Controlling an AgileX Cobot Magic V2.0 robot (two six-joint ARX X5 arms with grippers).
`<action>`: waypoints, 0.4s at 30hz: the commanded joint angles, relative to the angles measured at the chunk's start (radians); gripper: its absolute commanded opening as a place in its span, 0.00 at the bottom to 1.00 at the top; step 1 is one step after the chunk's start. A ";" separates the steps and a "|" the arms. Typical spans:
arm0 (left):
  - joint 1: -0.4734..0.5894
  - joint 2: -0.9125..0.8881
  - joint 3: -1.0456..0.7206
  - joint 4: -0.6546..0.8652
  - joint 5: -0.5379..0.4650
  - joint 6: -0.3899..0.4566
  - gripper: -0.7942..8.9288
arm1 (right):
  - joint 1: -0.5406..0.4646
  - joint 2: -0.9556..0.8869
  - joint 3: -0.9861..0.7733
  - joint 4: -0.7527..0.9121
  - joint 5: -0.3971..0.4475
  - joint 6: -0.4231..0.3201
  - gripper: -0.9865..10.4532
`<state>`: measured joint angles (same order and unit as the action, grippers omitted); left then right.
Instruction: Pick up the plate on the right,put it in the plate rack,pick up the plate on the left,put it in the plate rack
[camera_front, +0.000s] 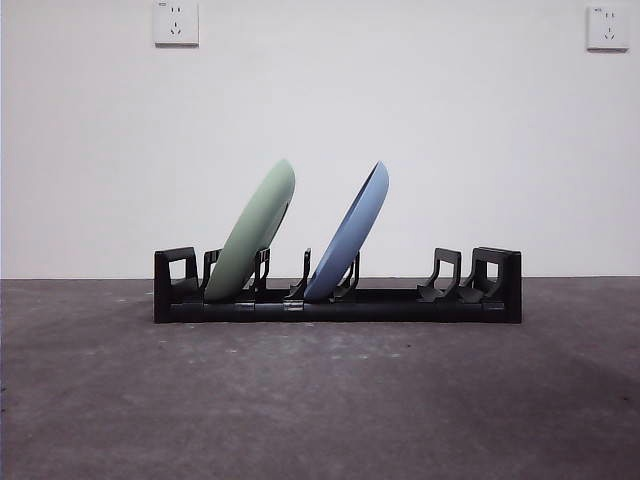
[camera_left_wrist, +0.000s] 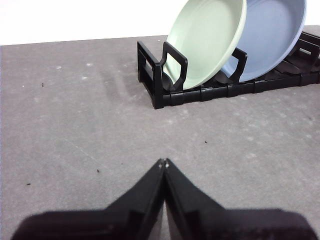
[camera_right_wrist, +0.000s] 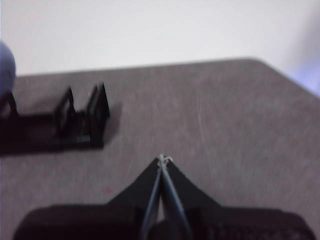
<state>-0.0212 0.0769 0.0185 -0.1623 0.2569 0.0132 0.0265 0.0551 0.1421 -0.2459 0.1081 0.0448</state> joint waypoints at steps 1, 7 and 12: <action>0.003 0.001 -0.010 0.008 0.005 -0.011 0.08 | -0.001 -0.037 -0.062 0.017 0.004 0.034 0.09; 0.003 0.002 -0.010 0.008 0.005 -0.011 0.08 | -0.001 -0.047 -0.110 0.019 0.004 0.033 0.09; 0.003 0.002 -0.010 0.008 0.005 -0.011 0.08 | -0.001 -0.046 -0.109 0.018 0.004 0.033 0.09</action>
